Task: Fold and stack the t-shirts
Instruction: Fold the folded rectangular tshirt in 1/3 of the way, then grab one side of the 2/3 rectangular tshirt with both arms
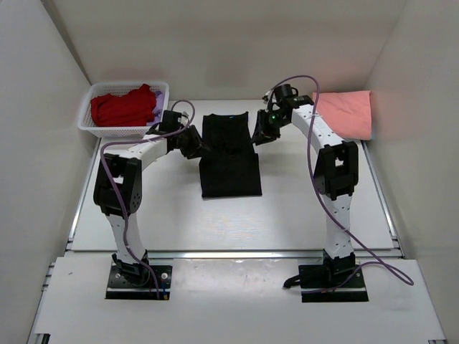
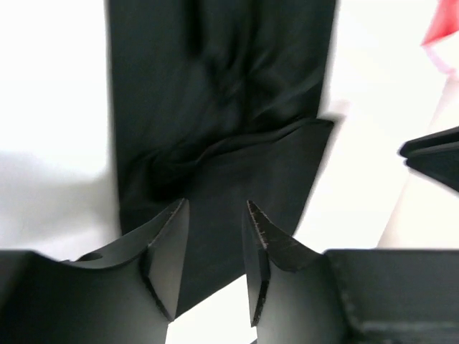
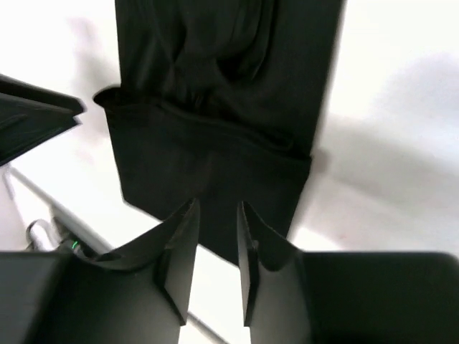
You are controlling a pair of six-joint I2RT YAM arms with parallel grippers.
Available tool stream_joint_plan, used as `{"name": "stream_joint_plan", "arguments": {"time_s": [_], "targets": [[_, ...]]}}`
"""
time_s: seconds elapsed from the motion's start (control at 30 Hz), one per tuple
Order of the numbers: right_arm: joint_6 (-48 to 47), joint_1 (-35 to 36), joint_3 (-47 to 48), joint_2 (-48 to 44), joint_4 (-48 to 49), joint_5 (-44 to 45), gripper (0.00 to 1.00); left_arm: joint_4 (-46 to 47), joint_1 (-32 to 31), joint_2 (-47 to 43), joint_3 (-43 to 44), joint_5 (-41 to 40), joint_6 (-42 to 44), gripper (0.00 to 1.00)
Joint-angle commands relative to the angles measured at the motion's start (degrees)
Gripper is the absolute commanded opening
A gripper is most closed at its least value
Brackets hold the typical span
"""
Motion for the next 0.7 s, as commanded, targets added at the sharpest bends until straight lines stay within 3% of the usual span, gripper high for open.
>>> {"name": "stream_joint_plan", "arguments": {"time_s": [0.0, 0.1, 0.23, 0.4, 0.47, 0.67], "targets": [[0.65, 0.43, 3.14, -3.06, 1.03, 7.36, 0.26, 12.83, 2.02, -2.1, 0.17, 5.81, -6.96, 0.46], [1.18, -0.1, 0.17, -8.41, 1.64, 11.95, 0.4, 12.79, 2.38, -5.08, -3.17, 5.39, -7.34, 0.43], [2.66, -1.15, -16.32, -18.07, 6.29, 13.45, 0.49, 7.26, 1.94, -12.19, -10.37, 1.44, -4.18, 0.42], [5.74, 0.15, -35.78, -27.22, 15.16, 15.2, 0.53, -0.58, -3.67, -20.82, -19.86, -11.73, 3.47, 0.45], [7.76, 2.26, -43.33, -28.81, 18.5, 16.16, 0.53, 0.37, -6.14, -24.76, -24.42, -18.15, 2.34, 0.46], [14.26, 7.72, -54.69, -29.97, 27.39, 16.08, 0.54, 6.18, -10.36, -28.21, -33.85, -22.29, -3.81, 0.5]]}}
